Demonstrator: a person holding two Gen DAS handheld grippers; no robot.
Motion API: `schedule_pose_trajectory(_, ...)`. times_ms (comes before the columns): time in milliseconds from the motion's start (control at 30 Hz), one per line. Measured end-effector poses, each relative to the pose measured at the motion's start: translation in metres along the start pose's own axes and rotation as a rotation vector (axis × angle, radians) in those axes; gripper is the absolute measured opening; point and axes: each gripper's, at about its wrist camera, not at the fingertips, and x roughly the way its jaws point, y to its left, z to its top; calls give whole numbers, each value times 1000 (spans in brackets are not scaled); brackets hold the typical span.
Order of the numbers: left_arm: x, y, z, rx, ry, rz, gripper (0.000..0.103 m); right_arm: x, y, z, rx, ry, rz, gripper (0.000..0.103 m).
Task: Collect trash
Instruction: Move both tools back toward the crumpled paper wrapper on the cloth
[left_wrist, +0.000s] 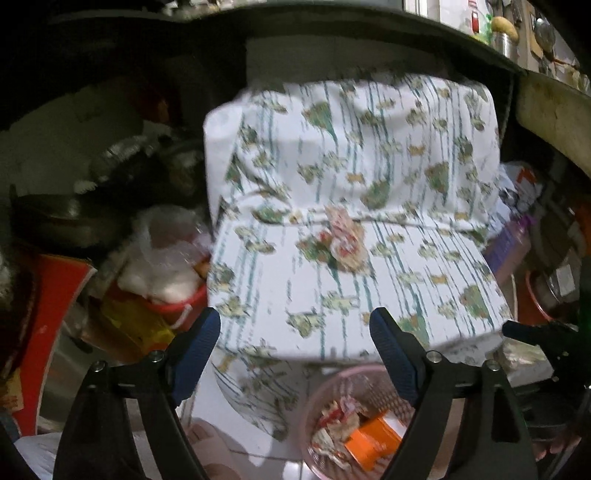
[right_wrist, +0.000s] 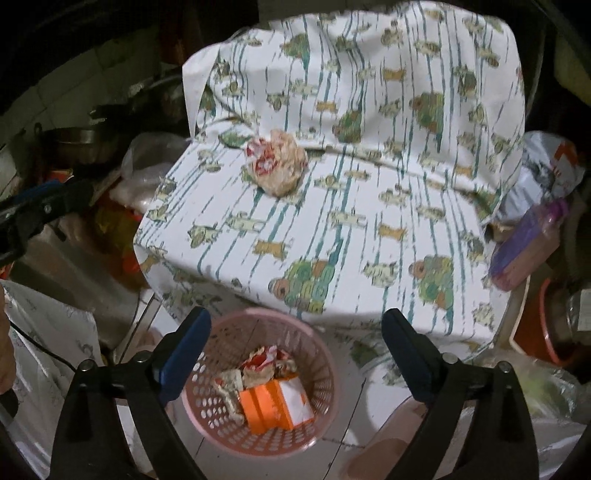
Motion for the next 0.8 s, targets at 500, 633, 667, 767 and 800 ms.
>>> schedule_pose_trajectory(500,-32,2,4,-7,-180,21,98,-5,2,3,-11,-42,-24,96)
schedule_pose_trajectory(633,-47,8,7,-33,-278,49,103,-6,-1,4,4,-47,-26,96)
schedule_pose_trajectory(667,-51,8,9,-28,-296,62,103,-8,-2,5,5,-53,-33,96)
schedule_pose_trajectory(767,-55,10,19,-9,-315,51,103,-11,-4,13,-9,-64,-46,96)
schedule_pose_trajectory(800,-57,11,23,-7,-317,53,103,-13,-5,18,-10,-64,-43,96)
